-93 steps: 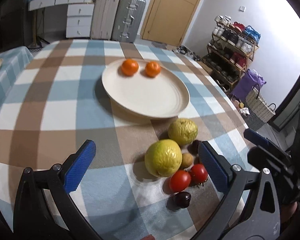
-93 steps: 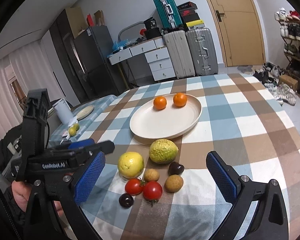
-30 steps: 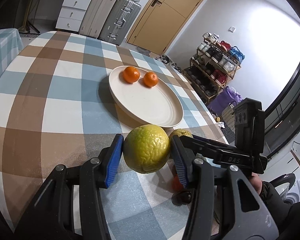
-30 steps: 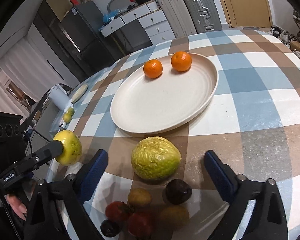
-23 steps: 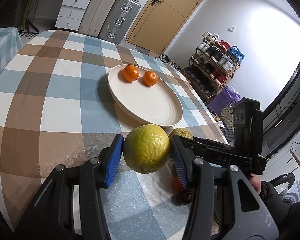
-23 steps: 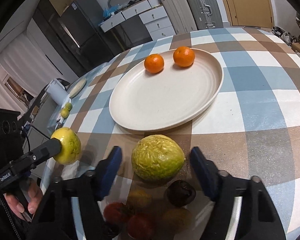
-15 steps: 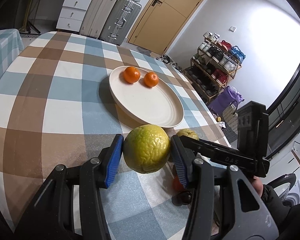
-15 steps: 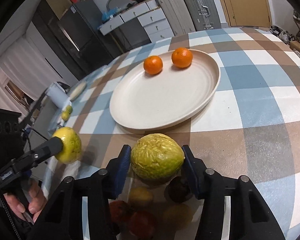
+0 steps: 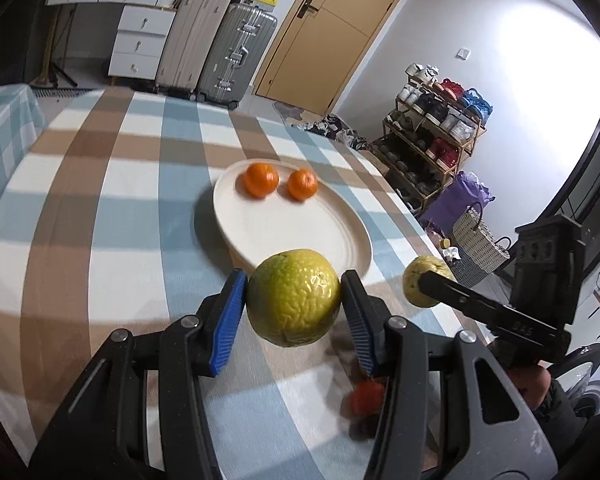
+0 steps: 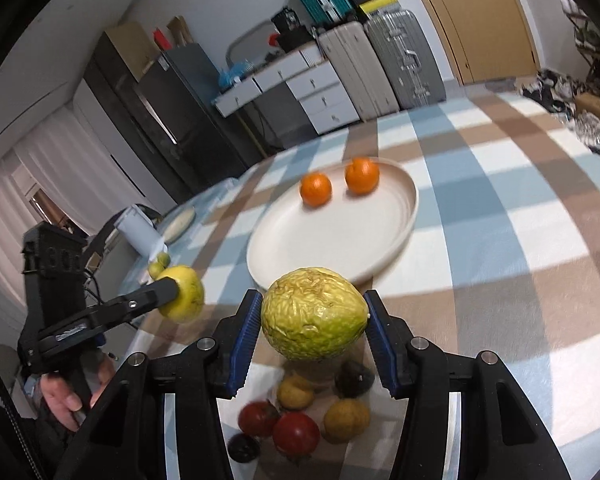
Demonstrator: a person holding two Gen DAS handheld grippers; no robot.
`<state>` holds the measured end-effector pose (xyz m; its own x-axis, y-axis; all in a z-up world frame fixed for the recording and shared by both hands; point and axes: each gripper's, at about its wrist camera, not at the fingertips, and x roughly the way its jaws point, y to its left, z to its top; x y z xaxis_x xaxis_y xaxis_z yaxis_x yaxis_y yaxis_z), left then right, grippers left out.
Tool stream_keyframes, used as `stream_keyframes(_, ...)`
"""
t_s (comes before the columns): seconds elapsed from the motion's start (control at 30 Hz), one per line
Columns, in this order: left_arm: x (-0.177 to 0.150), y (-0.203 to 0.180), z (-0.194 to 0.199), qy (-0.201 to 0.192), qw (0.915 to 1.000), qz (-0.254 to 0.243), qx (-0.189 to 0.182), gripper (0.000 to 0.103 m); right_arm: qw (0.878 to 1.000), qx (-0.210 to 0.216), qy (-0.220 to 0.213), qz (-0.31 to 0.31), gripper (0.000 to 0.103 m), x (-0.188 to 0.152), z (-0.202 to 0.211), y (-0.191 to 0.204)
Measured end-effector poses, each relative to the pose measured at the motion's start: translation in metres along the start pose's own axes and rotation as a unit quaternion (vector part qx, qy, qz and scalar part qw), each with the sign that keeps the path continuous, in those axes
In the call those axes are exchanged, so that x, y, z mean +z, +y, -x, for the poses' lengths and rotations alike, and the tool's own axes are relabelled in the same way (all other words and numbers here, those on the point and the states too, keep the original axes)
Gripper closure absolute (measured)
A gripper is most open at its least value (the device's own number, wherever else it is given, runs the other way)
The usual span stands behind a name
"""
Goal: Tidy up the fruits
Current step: 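Carry the yellow citrus in the left tool to the plate while the right tool carries the green fruit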
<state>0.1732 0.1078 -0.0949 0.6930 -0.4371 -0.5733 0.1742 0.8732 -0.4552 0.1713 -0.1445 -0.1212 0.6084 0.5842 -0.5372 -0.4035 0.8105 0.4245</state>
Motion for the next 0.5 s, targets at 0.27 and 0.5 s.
stream_keyframes(0.27, 0.048, 0.003, -0.027, -0.008, 0.9996, -0.025, 0.012, 0.057, 0.999, 0.009, 0.003, 0.034, 0.051, 0.046, -0.023, 0.010)
stream_keyframes(0.5, 0.067, 0.014, -0.075, 0.025, 0.9988, -0.037, 0.021, 0.057, 0.999, 0.025, 0.020, 0.033, 0.051, 0.080, -0.067, 0.005)
